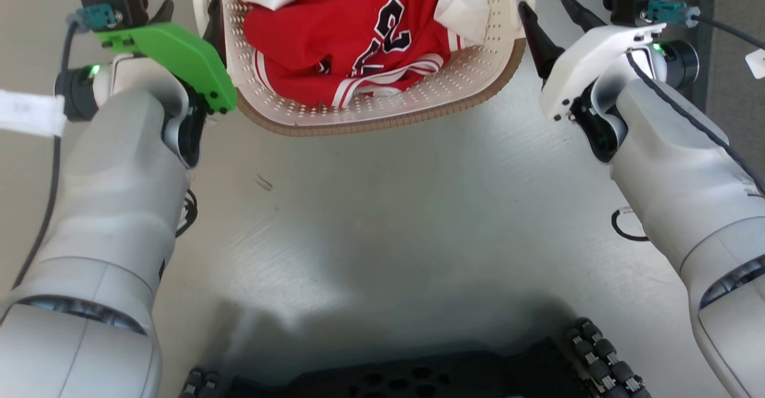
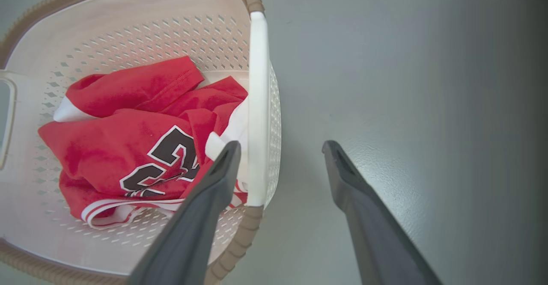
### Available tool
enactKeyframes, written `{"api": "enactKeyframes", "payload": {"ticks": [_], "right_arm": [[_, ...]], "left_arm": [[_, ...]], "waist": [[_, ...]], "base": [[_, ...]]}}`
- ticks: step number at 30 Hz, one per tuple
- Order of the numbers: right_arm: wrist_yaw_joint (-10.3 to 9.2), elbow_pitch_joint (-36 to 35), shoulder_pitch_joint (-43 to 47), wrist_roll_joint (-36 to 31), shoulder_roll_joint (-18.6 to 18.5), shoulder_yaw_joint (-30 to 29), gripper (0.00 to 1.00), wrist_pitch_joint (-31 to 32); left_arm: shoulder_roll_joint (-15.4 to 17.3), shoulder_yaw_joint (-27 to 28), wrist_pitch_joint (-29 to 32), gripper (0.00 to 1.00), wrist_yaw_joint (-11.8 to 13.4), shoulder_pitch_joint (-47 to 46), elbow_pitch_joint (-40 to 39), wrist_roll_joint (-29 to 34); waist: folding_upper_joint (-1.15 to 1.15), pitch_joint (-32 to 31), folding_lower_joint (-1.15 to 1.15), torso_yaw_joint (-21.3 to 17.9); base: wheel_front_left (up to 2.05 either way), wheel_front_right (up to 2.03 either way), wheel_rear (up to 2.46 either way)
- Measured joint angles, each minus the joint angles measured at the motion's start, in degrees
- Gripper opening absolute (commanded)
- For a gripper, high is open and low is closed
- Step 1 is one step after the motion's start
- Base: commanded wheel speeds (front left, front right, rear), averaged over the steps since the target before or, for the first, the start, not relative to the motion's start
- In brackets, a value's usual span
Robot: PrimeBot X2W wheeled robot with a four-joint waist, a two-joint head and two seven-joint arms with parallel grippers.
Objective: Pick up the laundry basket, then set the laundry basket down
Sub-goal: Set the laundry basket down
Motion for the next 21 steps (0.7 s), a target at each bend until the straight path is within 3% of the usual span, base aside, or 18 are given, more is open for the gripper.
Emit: {"api": "enactKeyframes", "payload": {"ticks": [21], "right_arm": [[-0.15, -7.32, 6.39, 0.04, -3.05, -5.94, 1.0, -0.07]], "left_arm": [[0.01, -1.09, -3.39, 1.0, -0.48, 7.71, -0.18, 1.58]], "waist": [[0.0, -12.95, 0.0, -0.2]], "base": [[0.0, 0.0, 0.0]]}}
